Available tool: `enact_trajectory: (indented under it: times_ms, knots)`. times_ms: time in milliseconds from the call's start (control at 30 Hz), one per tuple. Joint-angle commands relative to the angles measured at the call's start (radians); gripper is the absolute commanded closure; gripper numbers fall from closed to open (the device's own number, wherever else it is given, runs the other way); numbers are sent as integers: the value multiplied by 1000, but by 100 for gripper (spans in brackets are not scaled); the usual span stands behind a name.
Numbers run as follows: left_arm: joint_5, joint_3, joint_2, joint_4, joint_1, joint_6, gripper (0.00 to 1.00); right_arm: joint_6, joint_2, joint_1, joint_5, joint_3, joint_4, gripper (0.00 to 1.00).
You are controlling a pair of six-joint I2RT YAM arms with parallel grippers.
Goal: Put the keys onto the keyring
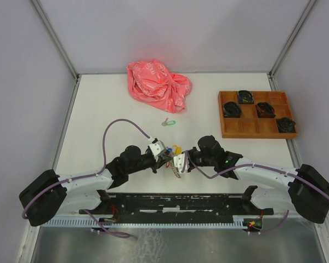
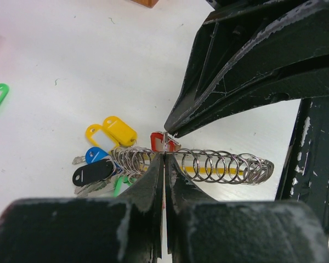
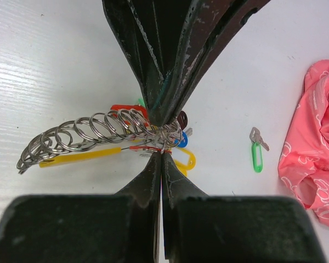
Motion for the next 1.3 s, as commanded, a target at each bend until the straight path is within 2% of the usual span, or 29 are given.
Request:
enact_trajectory:
  times_ms: [0, 300, 400, 567, 667, 800, 1100, 1267]
  knots:
    - [-36, -4, -25, 135, 2, -53, 97, 32, -29, -10, 10, 8, -3, 99]
    - [-44, 5, -6, 106, 1, -62, 83, -40, -26, -10, 7, 79, -102, 99]
    - [-59, 7, -15, 90, 2, -55, 74, -63, -14, -10, 4, 98, -129, 99]
    - [-100, 8, -38, 55, 2, -29, 70, -108, -1, -12, 9, 126, -173, 99]
    - [-126, 21, -46, 26, 2, -7, 64, -130, 3, -15, 11, 146, -202, 99]
    - [-92, 33, -45, 18, 1, 16, 57, -150, 11, -19, 3, 174, -227, 99]
    - [-2, 59, 34, 64, 8, 32, 55, -189, 33, -27, -16, 207, -260, 99]
    - [69, 64, 79, 104, 56, 51, 55, -209, 38, -27, -34, 215, -277, 99]
